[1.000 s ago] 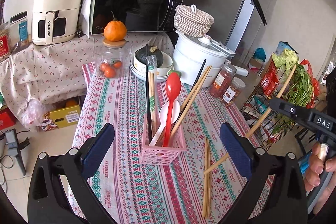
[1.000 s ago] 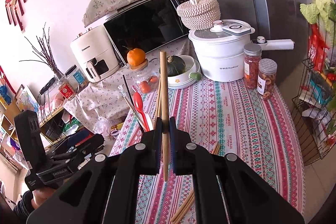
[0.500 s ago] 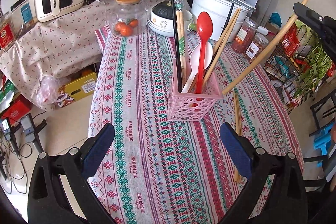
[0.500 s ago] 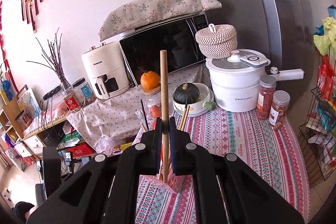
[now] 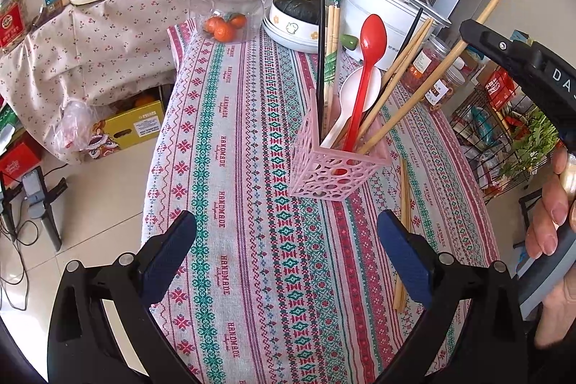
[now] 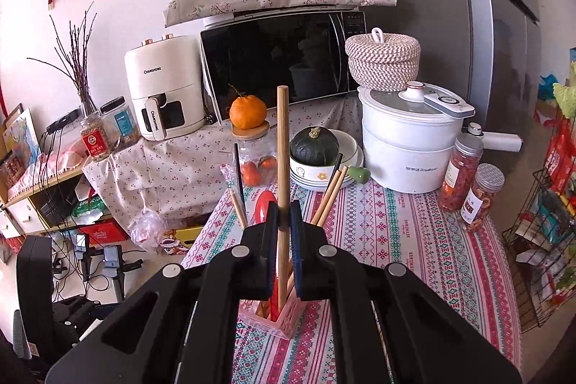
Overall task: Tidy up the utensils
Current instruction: 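Release the bamboo chopstick into the pink basket by opening the right gripper, then reach the right gripper to the pair of bamboo chopsticks and grasp them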
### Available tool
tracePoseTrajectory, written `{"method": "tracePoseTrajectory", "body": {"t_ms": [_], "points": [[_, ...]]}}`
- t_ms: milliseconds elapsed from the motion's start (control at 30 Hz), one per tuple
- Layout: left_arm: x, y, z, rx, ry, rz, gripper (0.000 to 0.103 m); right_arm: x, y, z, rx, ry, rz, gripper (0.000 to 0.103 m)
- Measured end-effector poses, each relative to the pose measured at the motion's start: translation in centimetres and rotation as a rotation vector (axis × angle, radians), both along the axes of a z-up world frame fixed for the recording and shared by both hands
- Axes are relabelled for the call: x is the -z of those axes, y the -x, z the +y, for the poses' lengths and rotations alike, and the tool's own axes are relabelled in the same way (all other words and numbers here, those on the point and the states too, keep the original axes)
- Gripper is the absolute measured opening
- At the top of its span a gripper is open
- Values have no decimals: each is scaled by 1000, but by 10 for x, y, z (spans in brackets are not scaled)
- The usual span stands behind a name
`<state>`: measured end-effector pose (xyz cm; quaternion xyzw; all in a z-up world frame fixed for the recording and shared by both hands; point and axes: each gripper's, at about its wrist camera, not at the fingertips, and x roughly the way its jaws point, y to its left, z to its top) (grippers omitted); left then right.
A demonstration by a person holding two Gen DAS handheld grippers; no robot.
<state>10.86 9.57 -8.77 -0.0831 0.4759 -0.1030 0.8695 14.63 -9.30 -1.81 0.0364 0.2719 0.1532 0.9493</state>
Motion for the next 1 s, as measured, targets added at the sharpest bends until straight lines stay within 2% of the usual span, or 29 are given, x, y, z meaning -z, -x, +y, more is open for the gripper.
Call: {"method": "tracePoseTrajectory", "body": {"t_ms": [167,233,267,300,467,633,700,1000], "points": [[-1,0,1,-12,-1,-9,96,9,-3,1,-22,-13,34,10],[-3,0,0,-15,1,-15,96,8,-2,-4,-24,-41,47,30],[-3,-1,0,-19,0,-18,96,7,-1,-7,-20,-60,46,46],[-4,-1,1,-22,0,-21,96,5,1,-12,-15,-80,43,54],[-4,0,-1,-31,1,-31,96,1,6,-33,-11,-122,66,69],[-3,-2,-5,-35,-10,-41,96,9,8,-54,18,-110,105,72],[-2,-3,-7,-38,-11,-43,96,14,9,-65,32,-113,130,77],[8,-3,-34,-21,-46,-37,96,57,9,-105,113,-66,302,88]]}}
